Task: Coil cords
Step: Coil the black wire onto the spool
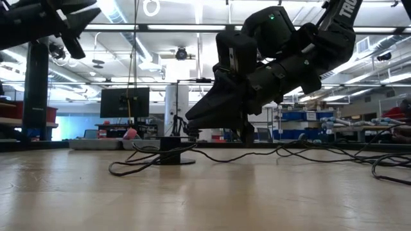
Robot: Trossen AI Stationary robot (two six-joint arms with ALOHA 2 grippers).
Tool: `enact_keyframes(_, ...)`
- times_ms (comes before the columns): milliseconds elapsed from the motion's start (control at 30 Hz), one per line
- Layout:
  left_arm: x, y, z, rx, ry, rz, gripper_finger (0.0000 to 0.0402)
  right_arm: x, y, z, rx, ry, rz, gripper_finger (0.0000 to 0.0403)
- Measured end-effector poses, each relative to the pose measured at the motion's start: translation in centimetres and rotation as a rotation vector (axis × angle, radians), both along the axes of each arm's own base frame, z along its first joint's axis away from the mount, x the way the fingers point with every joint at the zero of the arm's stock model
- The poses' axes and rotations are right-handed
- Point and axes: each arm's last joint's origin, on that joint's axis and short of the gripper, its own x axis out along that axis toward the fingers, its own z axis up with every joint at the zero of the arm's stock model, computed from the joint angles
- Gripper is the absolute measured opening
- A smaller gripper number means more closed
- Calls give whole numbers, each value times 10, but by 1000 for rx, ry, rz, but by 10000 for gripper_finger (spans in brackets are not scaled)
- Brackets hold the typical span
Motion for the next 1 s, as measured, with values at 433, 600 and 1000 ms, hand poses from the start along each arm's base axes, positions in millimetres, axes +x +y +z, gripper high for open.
enact_keyframes(433,14,-3,-11,-119,127,-123,155,-13,-6,47,-116,-44,15,72)
enact_keyframes(600,32,-5,-14,-228,318,-147,143,-31,-11,62,-216,84,-64,66)
enact_keyframes(1000,93,-22,-28,-461,724,-240,136,-44,-8,57,-189,244,-140,62)
